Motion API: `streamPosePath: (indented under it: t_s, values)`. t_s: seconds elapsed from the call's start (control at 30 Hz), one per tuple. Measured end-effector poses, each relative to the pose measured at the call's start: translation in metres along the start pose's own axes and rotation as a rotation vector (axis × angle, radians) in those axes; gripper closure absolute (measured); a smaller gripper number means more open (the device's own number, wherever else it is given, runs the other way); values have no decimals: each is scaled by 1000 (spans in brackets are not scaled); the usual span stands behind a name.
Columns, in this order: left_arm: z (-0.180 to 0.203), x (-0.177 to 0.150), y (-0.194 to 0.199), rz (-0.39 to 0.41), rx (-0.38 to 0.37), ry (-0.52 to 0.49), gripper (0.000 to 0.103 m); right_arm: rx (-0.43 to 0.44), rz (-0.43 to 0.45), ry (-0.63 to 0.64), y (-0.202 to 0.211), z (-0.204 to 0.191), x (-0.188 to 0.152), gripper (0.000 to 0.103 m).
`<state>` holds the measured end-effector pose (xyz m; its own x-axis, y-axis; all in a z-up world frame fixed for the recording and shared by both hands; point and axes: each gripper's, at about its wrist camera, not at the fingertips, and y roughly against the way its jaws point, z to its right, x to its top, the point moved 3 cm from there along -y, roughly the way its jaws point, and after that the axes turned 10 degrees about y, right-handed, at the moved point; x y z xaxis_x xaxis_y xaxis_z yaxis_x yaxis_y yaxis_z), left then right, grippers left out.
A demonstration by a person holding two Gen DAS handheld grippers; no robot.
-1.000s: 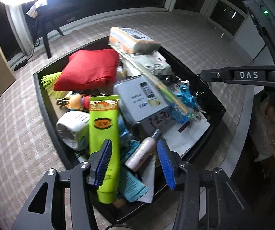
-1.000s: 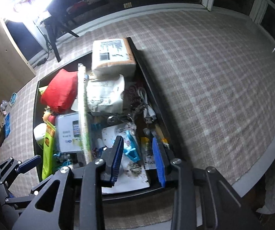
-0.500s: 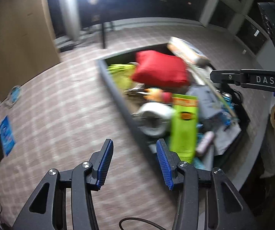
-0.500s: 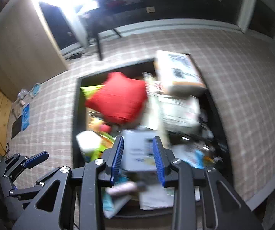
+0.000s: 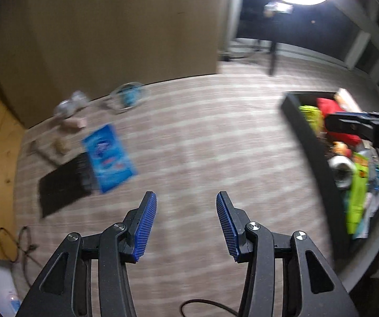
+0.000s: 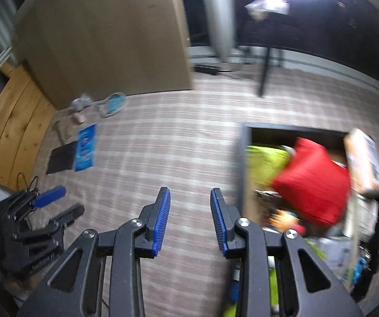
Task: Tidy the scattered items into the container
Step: 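Return and grasp the black pouch with the left gripper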
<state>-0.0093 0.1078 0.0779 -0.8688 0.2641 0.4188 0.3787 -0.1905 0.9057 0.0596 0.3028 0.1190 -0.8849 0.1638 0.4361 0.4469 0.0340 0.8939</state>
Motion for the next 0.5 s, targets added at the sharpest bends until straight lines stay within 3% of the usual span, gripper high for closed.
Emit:
streamPosePath:
  t_s: [0.27,0.5]
  values:
    - [-138,23,-38,-50,132,124,58,78,-32,95,-49,-100,15,72]
    - [-220,54,-71,-85,181,218,59,149,-88,133,-95,-174,16,73]
